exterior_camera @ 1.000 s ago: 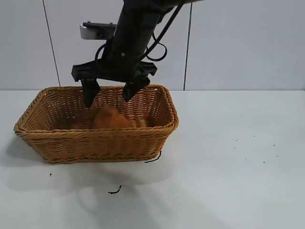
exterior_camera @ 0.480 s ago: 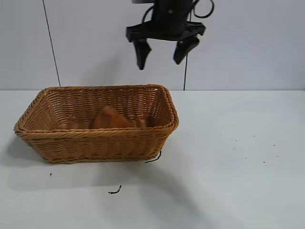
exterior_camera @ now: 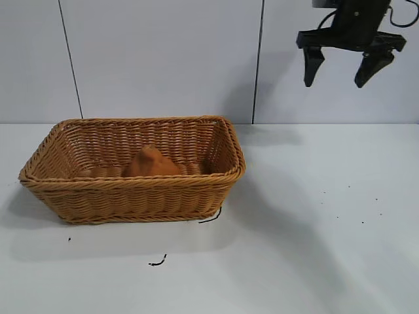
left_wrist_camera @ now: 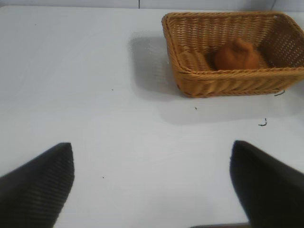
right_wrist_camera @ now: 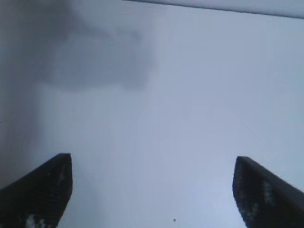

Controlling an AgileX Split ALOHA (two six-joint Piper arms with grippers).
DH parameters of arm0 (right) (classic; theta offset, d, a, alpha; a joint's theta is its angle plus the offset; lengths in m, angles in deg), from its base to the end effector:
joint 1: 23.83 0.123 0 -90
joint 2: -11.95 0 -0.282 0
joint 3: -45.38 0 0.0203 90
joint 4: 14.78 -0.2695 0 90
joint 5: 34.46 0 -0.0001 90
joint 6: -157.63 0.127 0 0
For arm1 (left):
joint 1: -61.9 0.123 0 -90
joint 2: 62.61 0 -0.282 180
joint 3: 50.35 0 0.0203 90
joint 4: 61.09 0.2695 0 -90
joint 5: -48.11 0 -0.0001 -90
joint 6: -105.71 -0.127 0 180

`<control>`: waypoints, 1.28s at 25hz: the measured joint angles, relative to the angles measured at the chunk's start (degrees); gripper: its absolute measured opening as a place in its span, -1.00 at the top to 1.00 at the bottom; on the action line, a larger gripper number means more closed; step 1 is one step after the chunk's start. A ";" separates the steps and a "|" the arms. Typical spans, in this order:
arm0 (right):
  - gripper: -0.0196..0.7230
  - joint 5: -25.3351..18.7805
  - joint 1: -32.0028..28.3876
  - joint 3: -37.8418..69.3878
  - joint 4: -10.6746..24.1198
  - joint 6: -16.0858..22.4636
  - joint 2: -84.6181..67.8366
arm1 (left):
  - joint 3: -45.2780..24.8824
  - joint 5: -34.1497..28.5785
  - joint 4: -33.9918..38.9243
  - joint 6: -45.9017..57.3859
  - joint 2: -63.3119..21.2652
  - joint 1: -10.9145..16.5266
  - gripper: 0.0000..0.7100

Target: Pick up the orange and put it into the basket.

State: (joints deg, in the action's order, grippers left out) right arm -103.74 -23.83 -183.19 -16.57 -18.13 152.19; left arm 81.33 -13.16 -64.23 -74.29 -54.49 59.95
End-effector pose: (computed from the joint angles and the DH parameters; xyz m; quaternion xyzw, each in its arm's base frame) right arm 0.5281 0.0037 0.1958 0.0395 0.9853 0.0214 0.1648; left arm 0.0462 -0.0077 0.2697 0.0157 0.8554 -0.0362 0.5165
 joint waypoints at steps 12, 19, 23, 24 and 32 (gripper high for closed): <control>-0.82 -0.16 0.02 40.55 -1.44 -4.24 -23.60 | 0.00 0.00 0.00 0.00 0.00 0.00 -0.80; -0.82 -0.27 0.02 63.27 -1.44 -5.78 -45.76 | 0.00 0.00 0.00 0.00 0.00 0.00 -0.80; -0.82 -0.34 0.02 73.88 -1.44 -6.95 -59.56 | 0.00 0.00 0.00 0.00 0.00 0.00 -0.80; -0.82 -0.21 0.02 75.92 -1.44 -6.95 -62.56 | 0.00 0.00 0.00 0.00 0.00 0.00 -0.80; -0.82 7.47 0.02 91.76 -1.56 -7.09 -89.64 | 0.00 0.00 0.00 0.00 0.00 0.00 -0.80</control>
State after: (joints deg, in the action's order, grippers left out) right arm -96.27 -23.80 -91.43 -18.13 -25.22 62.55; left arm 81.33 -13.16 -64.23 -74.29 -54.49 59.95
